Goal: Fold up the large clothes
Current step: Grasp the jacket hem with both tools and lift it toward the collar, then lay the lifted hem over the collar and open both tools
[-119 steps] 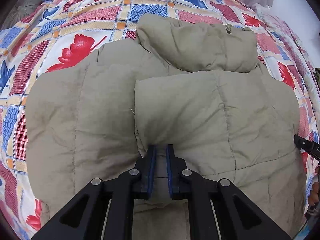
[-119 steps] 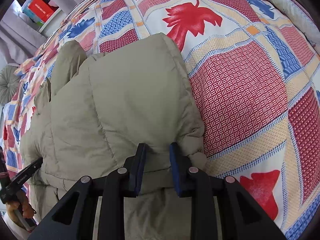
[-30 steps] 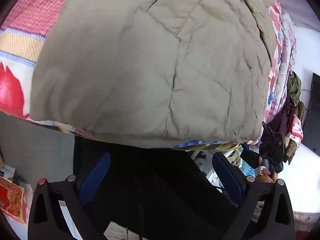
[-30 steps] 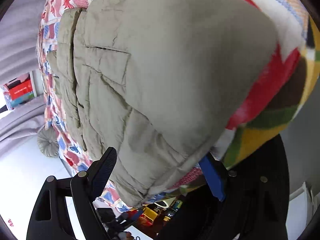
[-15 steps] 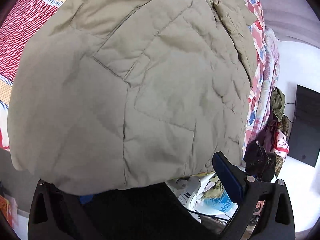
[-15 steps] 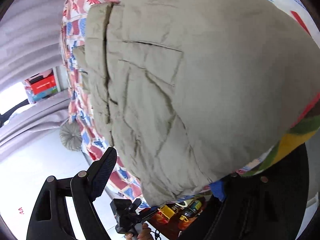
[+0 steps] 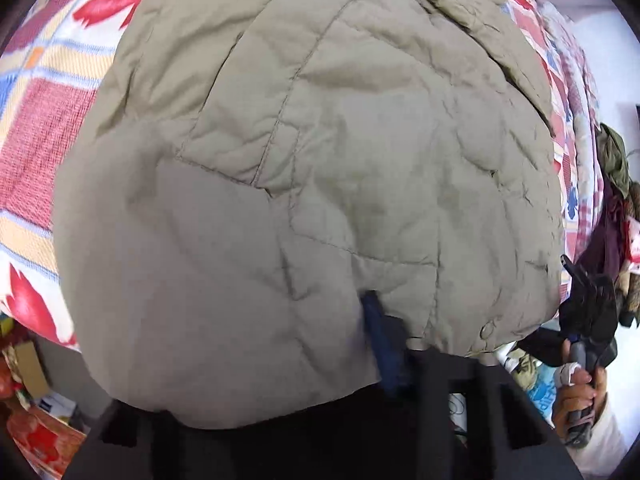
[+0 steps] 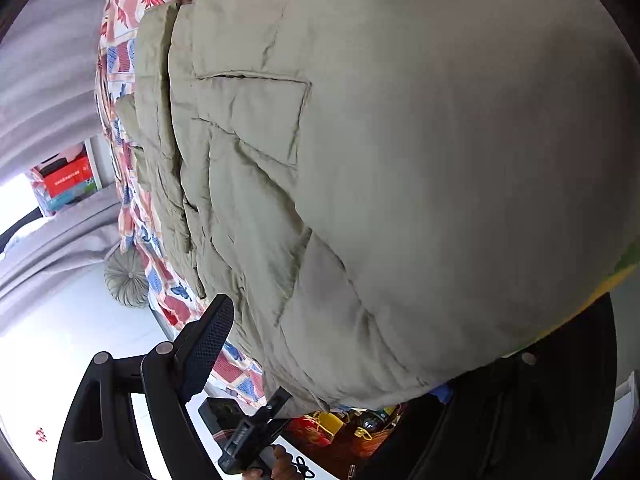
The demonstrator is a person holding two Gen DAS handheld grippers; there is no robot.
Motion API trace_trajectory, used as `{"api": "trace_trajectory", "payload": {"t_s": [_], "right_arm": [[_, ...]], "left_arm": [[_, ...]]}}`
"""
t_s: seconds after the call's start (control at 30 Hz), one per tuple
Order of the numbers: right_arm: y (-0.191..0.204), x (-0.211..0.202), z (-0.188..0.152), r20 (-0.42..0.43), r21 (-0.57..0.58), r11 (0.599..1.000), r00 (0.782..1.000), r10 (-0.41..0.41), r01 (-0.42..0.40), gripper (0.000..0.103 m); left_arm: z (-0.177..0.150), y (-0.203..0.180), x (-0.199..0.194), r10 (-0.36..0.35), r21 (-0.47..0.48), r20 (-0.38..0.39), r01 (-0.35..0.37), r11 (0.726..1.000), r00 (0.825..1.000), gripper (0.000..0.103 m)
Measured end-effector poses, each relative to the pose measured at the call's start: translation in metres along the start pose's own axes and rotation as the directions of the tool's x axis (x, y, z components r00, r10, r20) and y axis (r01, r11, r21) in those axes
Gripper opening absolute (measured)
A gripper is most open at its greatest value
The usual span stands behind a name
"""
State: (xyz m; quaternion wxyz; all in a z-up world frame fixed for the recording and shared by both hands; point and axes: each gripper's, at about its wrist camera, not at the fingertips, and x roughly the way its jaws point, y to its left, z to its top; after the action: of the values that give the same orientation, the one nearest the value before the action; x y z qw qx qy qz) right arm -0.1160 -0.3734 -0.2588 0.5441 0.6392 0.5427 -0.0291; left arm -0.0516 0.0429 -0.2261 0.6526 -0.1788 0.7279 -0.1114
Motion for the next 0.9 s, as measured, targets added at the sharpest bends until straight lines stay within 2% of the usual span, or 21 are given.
{"api": "trace_trajectory", "payload": {"t_s": [0.07,0.13,0.17,0.2,0.23,0.3,0.33,0.5,0.63,0.77,0.9], "right_arm": [[0.003,0.003,-0.001,-0.01,-0.011,1.0,1.0,0.001,-0.001,0.086],[0.007,0.006,-0.002,-0.023,-0.022,1.0,1.0,-0.009,0.008,0.082],[0.009,0.007,-0.002,-0.026,-0.026,1.0,1.0,-0.015,0.015,0.078],[0.011,0.007,-0.002,-0.026,-0.03,0.999,0.999,-0.023,0.022,0.065],[0.013,0.006,-0.002,-0.022,-0.035,0.999,0.999,-0.036,0.035,0.044],[0.015,0.004,-0.001,-0.017,-0.044,0.997,0.997,-0.069,0.068,0.022],[0.017,0.003,-0.001,-0.012,-0.052,0.996,0.997,-0.077,0.076,0.018],[0.045,-0.006,-0.004,0.011,-0.167,0.981,0.995,-0.101,0.101,0.014],[0.079,-0.014,-0.002,0.032,-0.265,0.958,0.994,-0.102,0.107,0.014],[0.126,-0.022,0.003,0.075,-0.384,0.914,0.991,-0.107,0.128,0.013],[0.182,-0.026,0.011,0.134,-0.507,0.847,0.985,-0.105,0.159,0.013]], "left_arm": [[0.002,-0.001,-0.007,-0.004,0.025,0.018,0.004,1.0,1.0,0.018],[0.004,-0.003,-0.014,-0.008,0.047,0.031,0.007,0.999,0.999,0.018],[0.005,-0.002,-0.017,-0.012,0.057,0.038,0.01,0.998,0.999,0.012],[0.005,0.001,-0.02,-0.014,0.066,0.043,0.011,0.998,0.999,0.012],[0.006,0.0,-0.023,-0.016,0.072,0.049,0.012,0.997,0.999,0.012],[0.006,-0.003,-0.031,-0.025,0.081,0.063,0.02,0.997,0.998,0.012],[0.007,-0.002,-0.038,-0.032,0.085,0.072,0.026,0.996,0.997,0.012],[0.021,0.001,-0.07,-0.08,0.091,0.13,0.068,0.993,0.988,0.012],[0.041,-0.004,-0.101,-0.108,0.103,0.213,0.088,0.991,0.971,0.012],[0.071,-0.024,-0.123,-0.126,0.138,0.297,0.087,0.987,0.946,0.012],[0.11,-0.041,-0.145,-0.135,0.201,0.368,0.063,0.978,0.92,0.012]]}}
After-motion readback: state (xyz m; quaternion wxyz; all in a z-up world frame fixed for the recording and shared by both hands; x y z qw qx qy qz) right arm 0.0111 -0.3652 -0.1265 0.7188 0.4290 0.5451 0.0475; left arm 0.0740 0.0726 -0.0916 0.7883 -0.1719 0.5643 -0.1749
